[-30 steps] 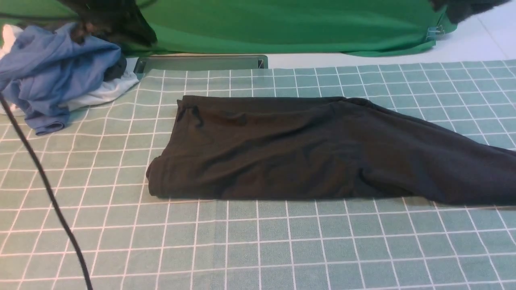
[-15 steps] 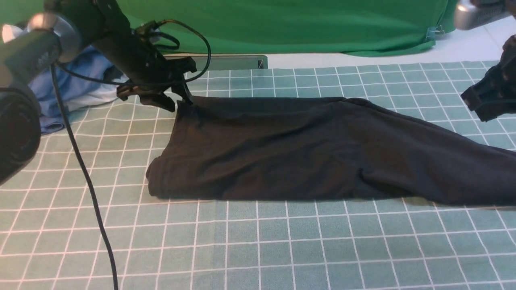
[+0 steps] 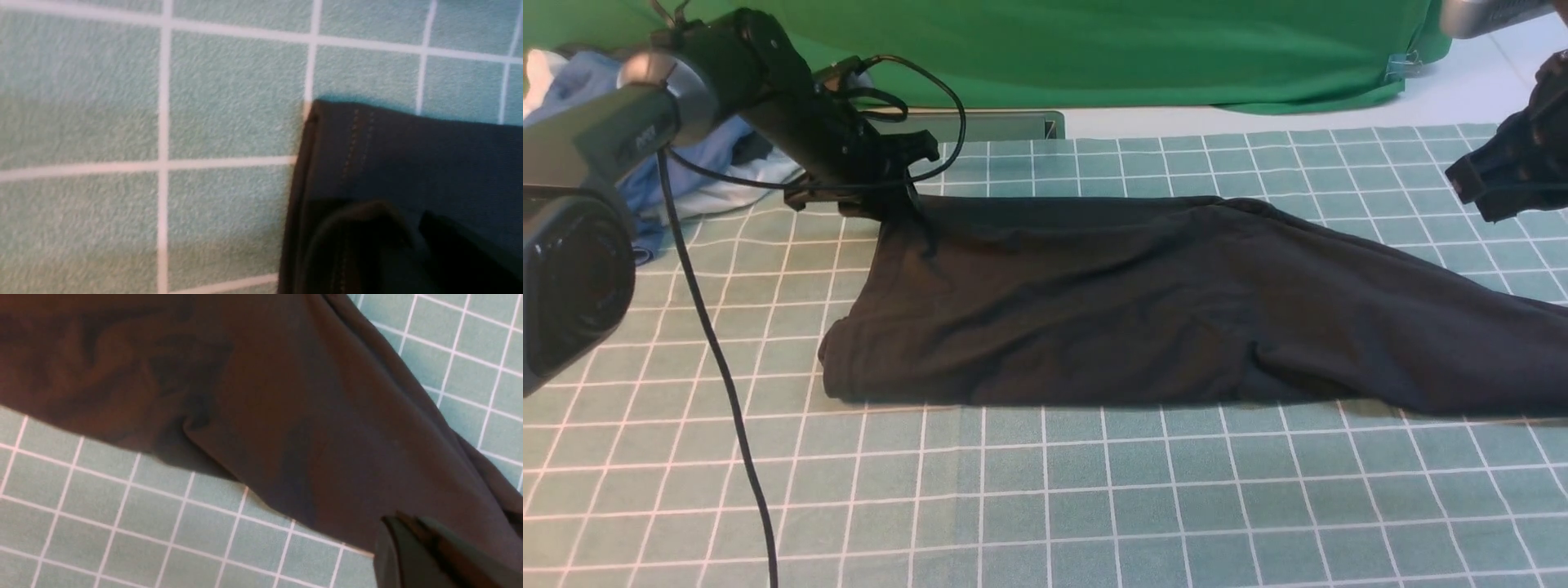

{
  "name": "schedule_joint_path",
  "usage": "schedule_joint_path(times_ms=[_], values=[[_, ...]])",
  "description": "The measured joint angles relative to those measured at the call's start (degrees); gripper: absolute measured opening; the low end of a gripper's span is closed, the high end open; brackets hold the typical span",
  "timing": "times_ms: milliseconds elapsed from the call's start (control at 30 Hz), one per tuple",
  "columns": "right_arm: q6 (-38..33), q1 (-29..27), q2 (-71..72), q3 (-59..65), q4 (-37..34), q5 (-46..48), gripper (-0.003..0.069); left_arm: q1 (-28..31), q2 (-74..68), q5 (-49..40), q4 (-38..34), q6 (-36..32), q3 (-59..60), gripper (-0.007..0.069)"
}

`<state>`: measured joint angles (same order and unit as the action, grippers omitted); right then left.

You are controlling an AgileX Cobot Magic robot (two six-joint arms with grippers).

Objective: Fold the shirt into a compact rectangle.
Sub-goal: 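Pull the folded dark garment lengthwise by its ends to straighten it flat on the table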

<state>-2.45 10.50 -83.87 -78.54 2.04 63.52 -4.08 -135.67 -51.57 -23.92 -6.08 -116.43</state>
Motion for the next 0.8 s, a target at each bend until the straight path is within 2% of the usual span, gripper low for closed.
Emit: schedule_joint_path(times_ms=[100,533,700,800], values=[[0.05,0.0,0.0,0.0,0.0,0.0,0.0025,0.28,0.0,0.6,-2.31,-2.02,0.0,0.0021],[0.16,0.0,0.0,0.0,0.0,0.0,0.0024,3.3,0.0,6.76,-10.8,-2.66,0.0,0.0019],[0.27,-0.05,0.0,0.0,0.0,0.72,0.0024,3.25,0.0,6.59,-10.19,-0.05,0.0,0.0041],[0.27,-0.05,0.0,0.0,0.0,2.75,0.0024,3.25,0.0,5.4,-6.84,3.73,0.0,0.0092]])
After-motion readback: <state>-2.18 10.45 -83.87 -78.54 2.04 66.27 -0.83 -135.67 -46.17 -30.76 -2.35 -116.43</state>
